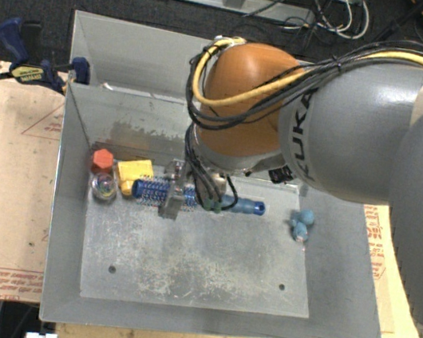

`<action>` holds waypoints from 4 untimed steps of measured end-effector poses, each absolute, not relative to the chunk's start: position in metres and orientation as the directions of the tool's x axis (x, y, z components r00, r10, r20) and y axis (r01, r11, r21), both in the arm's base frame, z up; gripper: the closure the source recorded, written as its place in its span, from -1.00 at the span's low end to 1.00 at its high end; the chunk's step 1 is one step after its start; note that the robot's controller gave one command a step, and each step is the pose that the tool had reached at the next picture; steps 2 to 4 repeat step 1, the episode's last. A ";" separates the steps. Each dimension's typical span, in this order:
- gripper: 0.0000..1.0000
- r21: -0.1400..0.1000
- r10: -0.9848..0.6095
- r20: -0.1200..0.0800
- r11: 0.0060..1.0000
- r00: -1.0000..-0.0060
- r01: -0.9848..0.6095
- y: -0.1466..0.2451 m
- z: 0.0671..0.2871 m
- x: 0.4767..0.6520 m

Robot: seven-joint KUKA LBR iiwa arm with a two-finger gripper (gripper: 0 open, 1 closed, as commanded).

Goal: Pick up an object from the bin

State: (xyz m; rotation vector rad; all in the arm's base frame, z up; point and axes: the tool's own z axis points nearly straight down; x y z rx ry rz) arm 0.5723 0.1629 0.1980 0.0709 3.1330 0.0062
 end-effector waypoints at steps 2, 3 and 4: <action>1.00 -0.001 -0.447 -0.003 0.894 -0.894 -0.447 0.133 0.267 0.548; 1.00 -0.001 -0.447 -0.003 0.894 -0.894 -0.447 0.133 0.267 0.548; 1.00 -0.001 -0.447 -0.003 0.894 -0.894 -0.447 0.133 0.267 0.548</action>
Offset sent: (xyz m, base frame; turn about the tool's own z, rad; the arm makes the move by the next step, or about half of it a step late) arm -0.0248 -0.0299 0.0684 -0.5101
